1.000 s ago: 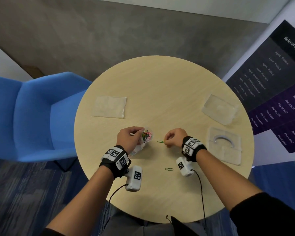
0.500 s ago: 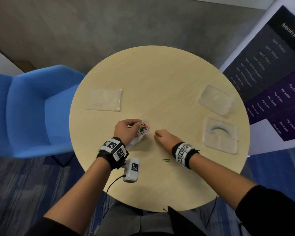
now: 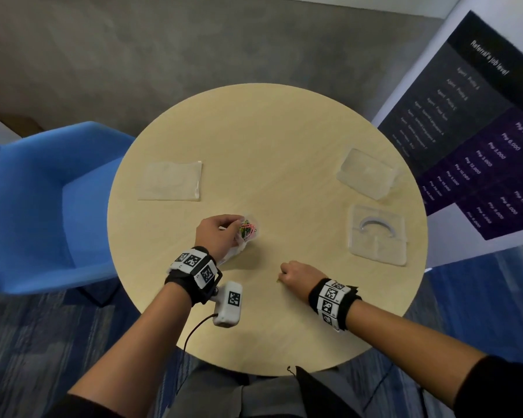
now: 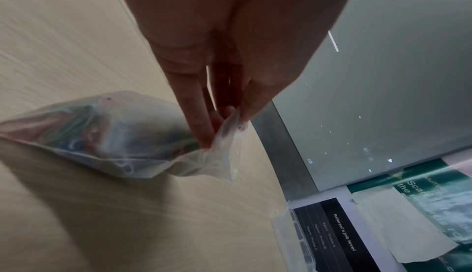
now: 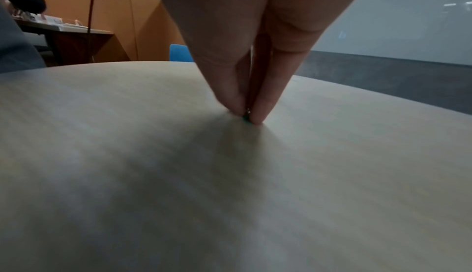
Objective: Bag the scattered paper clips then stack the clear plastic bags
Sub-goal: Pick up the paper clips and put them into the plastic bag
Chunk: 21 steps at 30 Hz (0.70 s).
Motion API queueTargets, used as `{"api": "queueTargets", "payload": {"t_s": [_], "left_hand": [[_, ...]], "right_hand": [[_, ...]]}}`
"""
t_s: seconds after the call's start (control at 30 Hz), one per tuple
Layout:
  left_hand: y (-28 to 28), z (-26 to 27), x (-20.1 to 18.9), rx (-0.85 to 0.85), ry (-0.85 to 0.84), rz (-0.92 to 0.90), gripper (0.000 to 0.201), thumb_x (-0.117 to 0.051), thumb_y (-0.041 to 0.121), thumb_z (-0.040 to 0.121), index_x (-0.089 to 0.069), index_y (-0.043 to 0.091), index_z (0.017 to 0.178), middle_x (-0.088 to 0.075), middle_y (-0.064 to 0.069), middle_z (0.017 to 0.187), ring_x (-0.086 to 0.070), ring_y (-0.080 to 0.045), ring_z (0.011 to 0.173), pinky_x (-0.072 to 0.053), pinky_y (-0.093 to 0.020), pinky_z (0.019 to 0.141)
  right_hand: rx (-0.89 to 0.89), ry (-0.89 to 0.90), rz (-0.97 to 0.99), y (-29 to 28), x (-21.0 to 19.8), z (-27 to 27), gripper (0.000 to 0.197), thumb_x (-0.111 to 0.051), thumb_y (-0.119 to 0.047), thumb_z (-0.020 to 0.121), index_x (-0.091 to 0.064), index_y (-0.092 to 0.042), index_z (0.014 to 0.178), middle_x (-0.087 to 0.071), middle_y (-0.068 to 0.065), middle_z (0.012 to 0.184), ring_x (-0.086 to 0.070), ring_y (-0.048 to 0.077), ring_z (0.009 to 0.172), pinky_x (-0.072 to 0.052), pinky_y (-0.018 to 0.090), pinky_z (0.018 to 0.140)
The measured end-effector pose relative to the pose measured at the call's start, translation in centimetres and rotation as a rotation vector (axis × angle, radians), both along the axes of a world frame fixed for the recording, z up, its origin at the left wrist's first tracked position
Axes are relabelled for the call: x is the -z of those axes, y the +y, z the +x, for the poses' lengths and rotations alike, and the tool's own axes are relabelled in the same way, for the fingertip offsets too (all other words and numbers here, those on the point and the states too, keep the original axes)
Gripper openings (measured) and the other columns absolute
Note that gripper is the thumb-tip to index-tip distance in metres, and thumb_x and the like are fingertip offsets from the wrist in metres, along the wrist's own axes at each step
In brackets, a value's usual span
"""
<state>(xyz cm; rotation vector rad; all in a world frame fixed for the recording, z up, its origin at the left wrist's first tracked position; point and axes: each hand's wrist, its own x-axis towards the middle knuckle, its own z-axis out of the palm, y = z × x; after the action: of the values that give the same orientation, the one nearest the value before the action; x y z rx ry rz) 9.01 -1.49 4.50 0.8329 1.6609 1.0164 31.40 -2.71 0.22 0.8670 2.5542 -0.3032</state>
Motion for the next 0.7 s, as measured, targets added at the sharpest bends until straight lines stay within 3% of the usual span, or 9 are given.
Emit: {"api": "queueTargets", "payload": {"t_s": [0.07, 0.13, 0.27, 0.37, 0.43, 0.5, 0.53, 0.6, 0.7], "left_hand": [[-0.1, 0.2, -0.2, 0.002, -0.008, -0.012, 0.012, -0.066, 0.018, 0.090, -0.076, 0.012, 0.092, -0.072, -0.013, 0.098, -0.071, -0.026, 0.087, -0.060, -0.049, 0.081], [-0.1, 0.1, -0.1, 0.005, 0.013, -0.008, 0.012, -0.067, 0.022, 0.089, -0.078, 0.016, 0.091, -0.073, -0.010, 0.096, -0.071, -0.024, 0.089, -0.060, -0.047, 0.082], [-0.1, 0.0, -0.1, 0.019, 0.027, -0.008, 0.010, -0.067, 0.025, 0.088, -0.077, 0.023, 0.086, -0.074, -0.005, 0.095, -0.071, -0.022, 0.092, -0.060, -0.046, 0.083], [-0.2, 0.1, -0.3, 0.043, 0.050, 0.013, 0.012, -0.066, 0.030, 0.084, -0.077, 0.028, 0.084, -0.074, 0.001, 0.094, -0.070, -0.021, 0.094, -0.059, -0.046, 0.085], [-0.3, 0.0, -0.2, 0.052, 0.056, 0.018, 0.013, -0.065, 0.029, 0.086, -0.077, 0.028, 0.084, -0.074, 0.004, 0.094, -0.069, -0.020, 0.096, -0.058, -0.045, 0.087], [-0.2, 0.1, -0.2, 0.052, 0.047, 0.014, 0.015, -0.063, 0.025, 0.090, -0.077, 0.027, 0.087, -0.074, 0.003, 0.095, -0.068, -0.020, 0.098, -0.057, -0.042, 0.088], [0.0, 0.3, -0.2, 0.051, 0.031, 0.014, 0.016, -0.062, 0.022, 0.092, -0.077, 0.025, 0.088, -0.073, 0.002, 0.096, -0.067, -0.019, 0.098, -0.058, -0.037, 0.085], [0.1, 0.7, -0.3, 0.049, -0.006, 0.016, 0.017, -0.060, 0.019, 0.094, -0.076, 0.018, 0.093, -0.072, 0.000, 0.094, -0.067, -0.010, 0.090, -0.056, -0.023, 0.070], [0.5, 1.4, -0.3, 0.071, -0.014, 0.025, 0.018, -0.057, 0.016, 0.096, -0.075, 0.010, 0.098, -0.070, 0.001, 0.087, -0.063, 0.008, 0.065, -0.047, -0.009, 0.055]], "right_hand": [[0.008, -0.089, -0.012, 0.6, -0.7, -1.2, 0.026, -0.042, -0.004, 0.097, -0.061, 0.006, 0.113, -0.060, 0.021, 0.111, -0.059, 0.035, 0.104, -0.047, 0.041, 0.082], [0.058, -0.129, -0.009, 1.4, -1.3, -2.2, 0.027, -0.039, 0.000, 0.096, -0.059, 0.006, 0.113, -0.062, 0.021, 0.113, -0.060, 0.036, 0.105, -0.047, 0.041, 0.083], [0.208, -0.188, -0.026, 3.2, -2.4, -3.2, 0.025, -0.043, 0.005, 0.092, -0.061, 0.006, 0.110, -0.064, 0.022, 0.110, -0.063, 0.037, 0.101, -0.049, 0.039, 0.082], [0.419, -0.107, -0.031, 5.4, -3.2, -2.7, 0.018, -0.054, -0.001, 0.088, -0.067, 0.002, 0.101, -0.068, 0.019, 0.102, -0.066, 0.035, 0.095, -0.051, 0.035, 0.079], [0.739, 0.090, -0.115, 7.2, -3.7, -1.7, 0.014, -0.070, -0.013, 0.080, -0.072, -0.003, 0.090, -0.072, 0.011, 0.090, -0.068, 0.026, 0.084, -0.055, 0.025, 0.073], [1.190, 0.561, -0.393, 8.0, -4.6, -1.3, 0.013, -0.078, -0.007, 0.073, -0.073, 0.000, 0.083, -0.070, 0.010, 0.078, -0.066, 0.020, 0.067, -0.054, 0.016, 0.059], [1.327, 0.825, -0.569, 8.0, -5.2, -1.5, 0.012, -0.078, 0.000, 0.072, -0.072, 0.002, 0.083, -0.069, 0.013, 0.077, -0.066, 0.021, 0.066, -0.055, 0.017, 0.058], [1.297, 1.095, -0.760, 7.8, -6.5, -2.7, 0.010, -0.075, 0.007, 0.073, -0.070, 0.002, 0.080, -0.069, 0.016, 0.079, -0.068, 0.026, 0.069, -0.060, 0.027, 0.065], [0.954, 0.882, -0.550, 7.6, -7.5, -5.0, 0.016, -0.079, -0.002, 0.071, -0.076, -0.005, 0.086, -0.075, 0.009, 0.082, -0.072, 0.017, 0.074, -0.060, 0.029, 0.074]]}}
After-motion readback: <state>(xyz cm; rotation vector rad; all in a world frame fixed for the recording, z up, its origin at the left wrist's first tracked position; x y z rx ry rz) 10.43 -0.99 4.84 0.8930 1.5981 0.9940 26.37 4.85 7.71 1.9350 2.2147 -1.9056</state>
